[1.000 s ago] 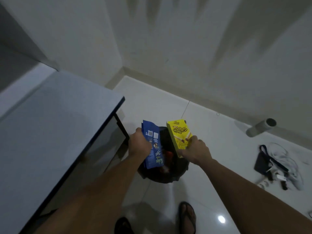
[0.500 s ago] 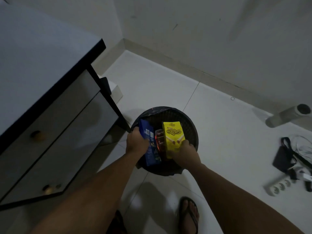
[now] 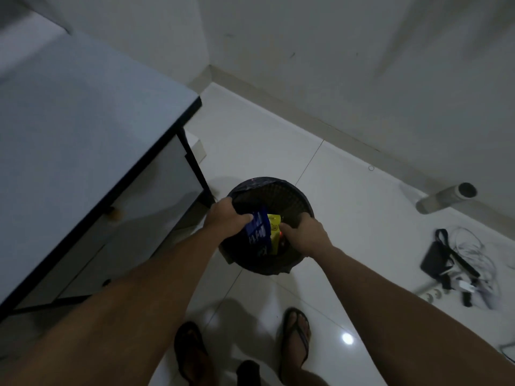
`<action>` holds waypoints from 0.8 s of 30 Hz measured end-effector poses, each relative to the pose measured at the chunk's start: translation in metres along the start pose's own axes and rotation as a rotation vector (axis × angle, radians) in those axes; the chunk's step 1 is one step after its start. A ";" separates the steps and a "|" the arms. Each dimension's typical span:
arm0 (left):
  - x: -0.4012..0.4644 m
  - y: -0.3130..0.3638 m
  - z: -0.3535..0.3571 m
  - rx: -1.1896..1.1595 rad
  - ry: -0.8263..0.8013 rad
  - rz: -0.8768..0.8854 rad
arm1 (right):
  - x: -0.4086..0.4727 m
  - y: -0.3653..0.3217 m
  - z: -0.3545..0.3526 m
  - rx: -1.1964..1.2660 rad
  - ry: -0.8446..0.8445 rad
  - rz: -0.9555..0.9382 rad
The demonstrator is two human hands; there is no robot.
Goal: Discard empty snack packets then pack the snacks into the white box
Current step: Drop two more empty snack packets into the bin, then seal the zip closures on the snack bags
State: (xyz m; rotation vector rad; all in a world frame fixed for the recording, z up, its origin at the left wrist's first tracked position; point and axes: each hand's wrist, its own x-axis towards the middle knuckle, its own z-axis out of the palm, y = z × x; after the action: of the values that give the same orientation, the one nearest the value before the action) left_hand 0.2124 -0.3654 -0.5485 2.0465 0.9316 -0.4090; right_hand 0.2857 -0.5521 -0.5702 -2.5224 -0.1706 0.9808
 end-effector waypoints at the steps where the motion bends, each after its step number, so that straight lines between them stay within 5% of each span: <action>1: -0.009 0.008 -0.011 0.010 -0.001 0.010 | -0.008 -0.011 -0.011 -0.007 -0.006 -0.015; 14: -0.130 0.074 -0.165 0.017 0.063 0.028 | -0.120 -0.179 -0.134 -0.160 -0.013 -0.333; 24: -0.219 0.018 -0.273 -0.084 0.212 -0.085 | -0.204 -0.310 -0.121 -0.363 -0.091 -0.636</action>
State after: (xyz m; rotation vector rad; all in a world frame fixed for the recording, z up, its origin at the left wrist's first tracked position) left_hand 0.0667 -0.2570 -0.2486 2.0051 1.1470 -0.1967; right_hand 0.2267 -0.3682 -0.2313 -2.4507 -1.1870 0.8439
